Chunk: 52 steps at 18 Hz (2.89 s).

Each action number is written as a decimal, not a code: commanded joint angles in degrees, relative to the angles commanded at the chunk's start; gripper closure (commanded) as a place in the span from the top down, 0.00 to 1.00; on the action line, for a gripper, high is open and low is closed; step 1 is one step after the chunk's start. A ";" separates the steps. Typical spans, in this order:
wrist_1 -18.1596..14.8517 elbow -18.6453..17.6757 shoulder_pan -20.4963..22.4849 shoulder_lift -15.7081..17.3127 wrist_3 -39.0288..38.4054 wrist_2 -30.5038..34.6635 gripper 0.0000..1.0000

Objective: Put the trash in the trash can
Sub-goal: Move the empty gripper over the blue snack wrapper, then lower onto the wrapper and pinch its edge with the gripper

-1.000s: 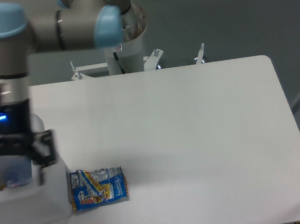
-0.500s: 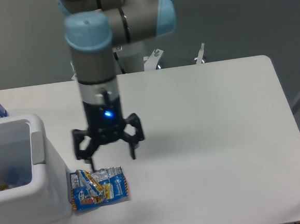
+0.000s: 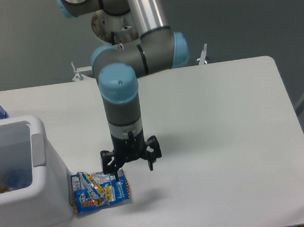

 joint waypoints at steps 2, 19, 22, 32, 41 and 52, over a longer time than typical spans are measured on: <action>0.09 0.35 -0.62 -2.11 0.36 -0.09 1.00; 0.35 4.74 -3.17 -9.50 -0.08 0.09 1.00; 0.26 4.39 -3.26 -9.77 -0.17 0.09 1.00; 0.35 4.39 -4.05 -10.29 -0.34 0.18 1.00; 0.35 4.48 -4.14 -10.38 -0.52 0.18 0.85; 0.35 4.13 -4.67 -9.85 -0.78 0.18 0.65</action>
